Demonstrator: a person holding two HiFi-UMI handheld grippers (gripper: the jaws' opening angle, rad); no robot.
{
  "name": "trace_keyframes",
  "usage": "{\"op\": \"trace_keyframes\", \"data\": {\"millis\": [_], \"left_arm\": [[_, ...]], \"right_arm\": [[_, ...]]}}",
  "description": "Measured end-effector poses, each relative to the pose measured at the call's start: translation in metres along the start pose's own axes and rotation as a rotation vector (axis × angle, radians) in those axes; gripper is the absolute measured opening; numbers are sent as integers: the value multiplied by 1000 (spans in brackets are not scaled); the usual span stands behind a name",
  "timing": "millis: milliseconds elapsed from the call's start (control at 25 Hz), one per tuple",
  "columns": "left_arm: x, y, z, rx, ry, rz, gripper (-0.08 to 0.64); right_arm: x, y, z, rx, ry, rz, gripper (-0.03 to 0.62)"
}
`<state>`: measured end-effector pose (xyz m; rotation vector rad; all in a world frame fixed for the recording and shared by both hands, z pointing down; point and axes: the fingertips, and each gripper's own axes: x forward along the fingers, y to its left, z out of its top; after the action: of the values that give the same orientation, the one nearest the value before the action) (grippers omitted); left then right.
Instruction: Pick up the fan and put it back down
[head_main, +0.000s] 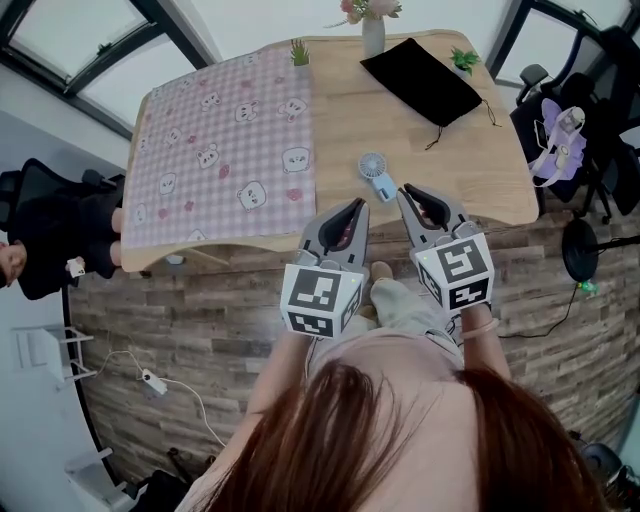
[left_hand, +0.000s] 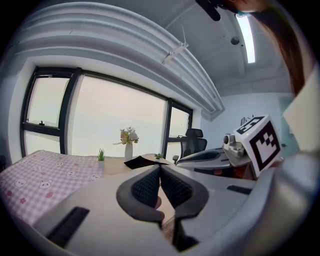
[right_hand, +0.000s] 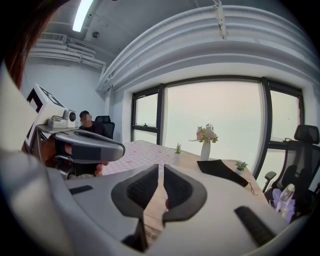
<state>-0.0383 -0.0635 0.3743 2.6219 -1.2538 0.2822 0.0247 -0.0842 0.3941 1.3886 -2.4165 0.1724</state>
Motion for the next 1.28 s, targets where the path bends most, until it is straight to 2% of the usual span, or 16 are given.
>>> {"op": "trace_keyframes", "data": {"millis": [760,1280], "left_arm": [[57,28,-8,-30,11,61,12],[76,40,-19,-49,39,86,12]], "right_arm": [[72,-32,-45,-13,113,84,94],[110,-35,-95,-5,223,133,130]]}}
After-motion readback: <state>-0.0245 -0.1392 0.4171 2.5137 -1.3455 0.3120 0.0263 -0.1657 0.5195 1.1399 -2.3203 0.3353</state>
